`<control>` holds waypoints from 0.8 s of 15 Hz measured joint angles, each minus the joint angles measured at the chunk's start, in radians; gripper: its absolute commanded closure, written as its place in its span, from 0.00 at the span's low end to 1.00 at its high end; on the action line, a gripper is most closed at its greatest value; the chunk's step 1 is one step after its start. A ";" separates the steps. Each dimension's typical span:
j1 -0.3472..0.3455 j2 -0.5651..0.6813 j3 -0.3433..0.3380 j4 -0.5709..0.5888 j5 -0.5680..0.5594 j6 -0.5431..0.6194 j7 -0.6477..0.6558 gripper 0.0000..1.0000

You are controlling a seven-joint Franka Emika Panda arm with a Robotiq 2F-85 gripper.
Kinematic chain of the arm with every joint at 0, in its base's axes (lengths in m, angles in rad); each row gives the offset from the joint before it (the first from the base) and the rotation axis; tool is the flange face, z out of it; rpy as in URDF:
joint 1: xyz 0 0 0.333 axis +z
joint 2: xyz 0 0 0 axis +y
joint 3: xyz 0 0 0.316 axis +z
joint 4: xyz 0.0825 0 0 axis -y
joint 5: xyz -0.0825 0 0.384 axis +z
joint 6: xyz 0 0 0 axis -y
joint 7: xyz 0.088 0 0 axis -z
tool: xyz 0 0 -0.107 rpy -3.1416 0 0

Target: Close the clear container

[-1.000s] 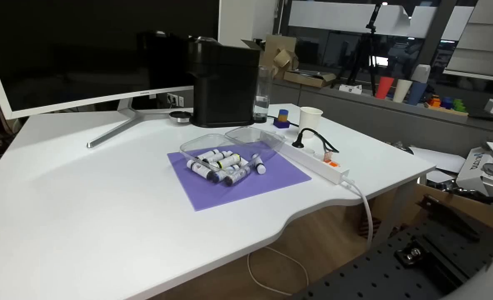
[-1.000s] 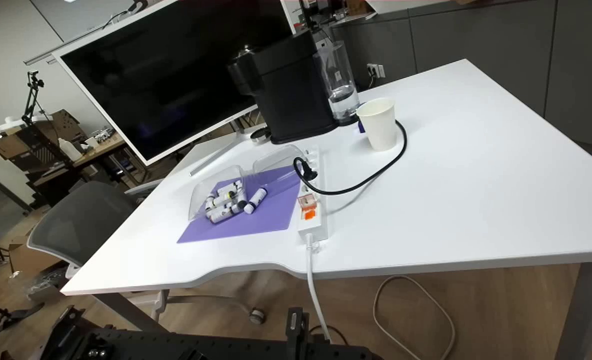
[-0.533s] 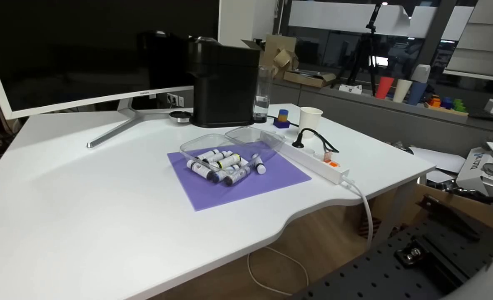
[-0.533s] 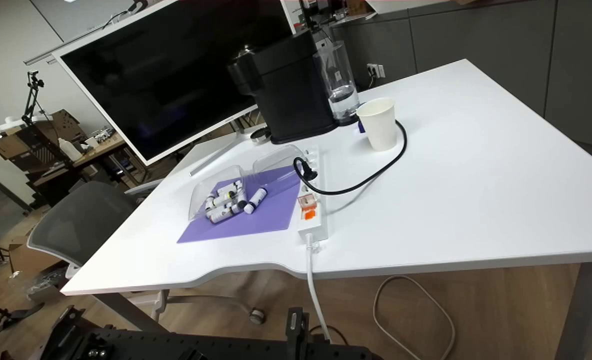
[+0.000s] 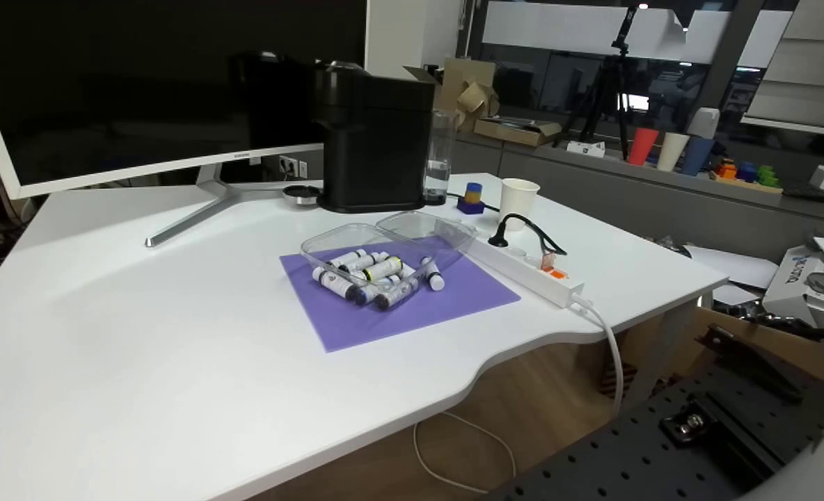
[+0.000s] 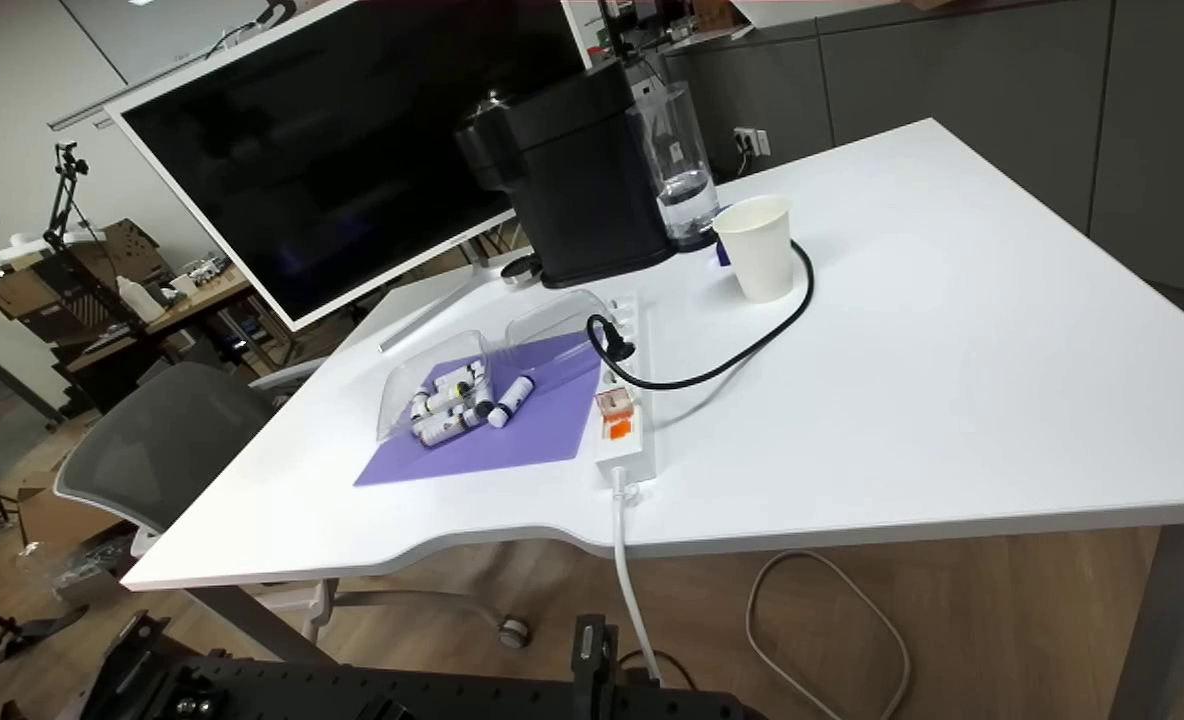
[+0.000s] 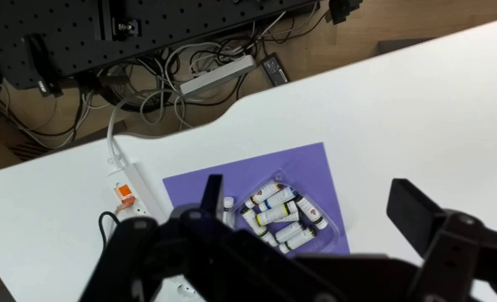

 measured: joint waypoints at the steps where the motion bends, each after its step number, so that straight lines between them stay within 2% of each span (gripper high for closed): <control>1: -0.017 0.000 -0.028 -0.004 -0.024 0.001 -0.022 0.00; 4: -0.077 0.005 -0.113 -0.017 -0.116 0.037 -0.097 0.00; 6: -0.127 0.013 -0.157 -0.035 -0.172 0.113 -0.110 0.00; 12: -0.282 0.103 -0.242 -0.129 -0.193 0.484 -0.044 0.00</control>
